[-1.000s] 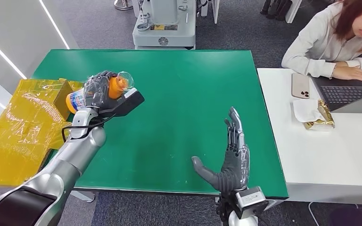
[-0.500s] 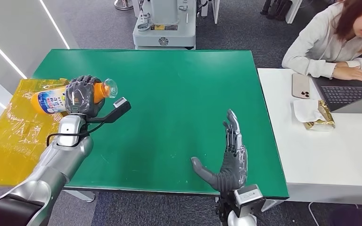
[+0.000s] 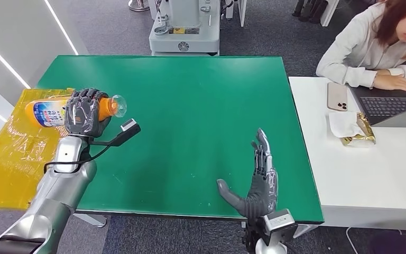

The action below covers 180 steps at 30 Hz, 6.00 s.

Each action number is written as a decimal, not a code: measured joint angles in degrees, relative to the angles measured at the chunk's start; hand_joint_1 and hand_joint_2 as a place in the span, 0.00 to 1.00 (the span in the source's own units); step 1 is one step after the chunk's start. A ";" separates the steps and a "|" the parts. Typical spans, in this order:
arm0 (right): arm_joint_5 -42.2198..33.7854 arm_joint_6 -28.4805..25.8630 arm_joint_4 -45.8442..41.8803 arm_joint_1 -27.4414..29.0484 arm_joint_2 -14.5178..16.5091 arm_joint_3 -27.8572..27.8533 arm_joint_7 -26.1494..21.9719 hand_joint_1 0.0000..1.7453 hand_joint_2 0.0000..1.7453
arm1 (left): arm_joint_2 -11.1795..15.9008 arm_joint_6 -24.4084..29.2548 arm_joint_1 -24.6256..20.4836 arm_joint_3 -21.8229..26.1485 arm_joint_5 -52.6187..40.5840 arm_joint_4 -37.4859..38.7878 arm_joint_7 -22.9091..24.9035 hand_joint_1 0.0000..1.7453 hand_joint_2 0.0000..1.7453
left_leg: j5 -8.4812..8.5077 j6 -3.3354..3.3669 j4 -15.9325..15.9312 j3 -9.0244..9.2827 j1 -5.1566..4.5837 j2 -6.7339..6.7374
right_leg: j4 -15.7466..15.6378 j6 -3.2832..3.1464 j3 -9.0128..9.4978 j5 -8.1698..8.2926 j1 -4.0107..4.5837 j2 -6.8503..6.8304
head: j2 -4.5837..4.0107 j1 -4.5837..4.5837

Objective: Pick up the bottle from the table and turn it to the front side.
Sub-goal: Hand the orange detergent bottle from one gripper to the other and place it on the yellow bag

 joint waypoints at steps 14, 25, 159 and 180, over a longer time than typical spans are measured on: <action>-1.76 -0.15 0.78 0.97 -1.45 -0.11 -0.52 0.00 1.00 | 2.80 0.00 3.77 1.86 -7.54 3.19 6.89 1.00 1.00 | -0.02 -0.02 -0.01 -0.01 0.00 0.00 | 0.00 -0.01 -0.02 -0.01 0.00 0.00 | 0.00 0.01; -1.75 0.08 0.94 1.00 -1.73 -0.37 -0.44 0.00 1.00 | 3.86 0.00 3.77 1.86 -9.00 8.76 12.94 1.00 1.00 | -0.02 -0.03 -0.01 -0.01 0.00 0.02 | 0.00 -0.01 -0.03 -0.01 0.00 0.02 | 0.00 0.02; 5.63 7.48 -4.12 3.84 -2.27 -5.37 4.95 0.00 1.00 | -0.43 -27.61 -3.72 -6.21 -2.21 17.96 3.58 0.00 1.00 | 0.03 -0.09 -0.01 0.04 0.00 0.01 | 0.01 -0.01 0.01 0.01 0.00 0.01 | 0.00 0.01; 6.54 9.62 -3.11 3.22 0.55 -8.18 6.19 0.00 1.00 | -4.50 -41.00 -6.14 -0.87 2.75 17.95 12.34 0.00 0.00 | 0.06 -0.10 0.00 0.04 0.00 -0.01 | 0.01 -0.02 0.02 0.02 0.00 0.00 | 0.00 0.01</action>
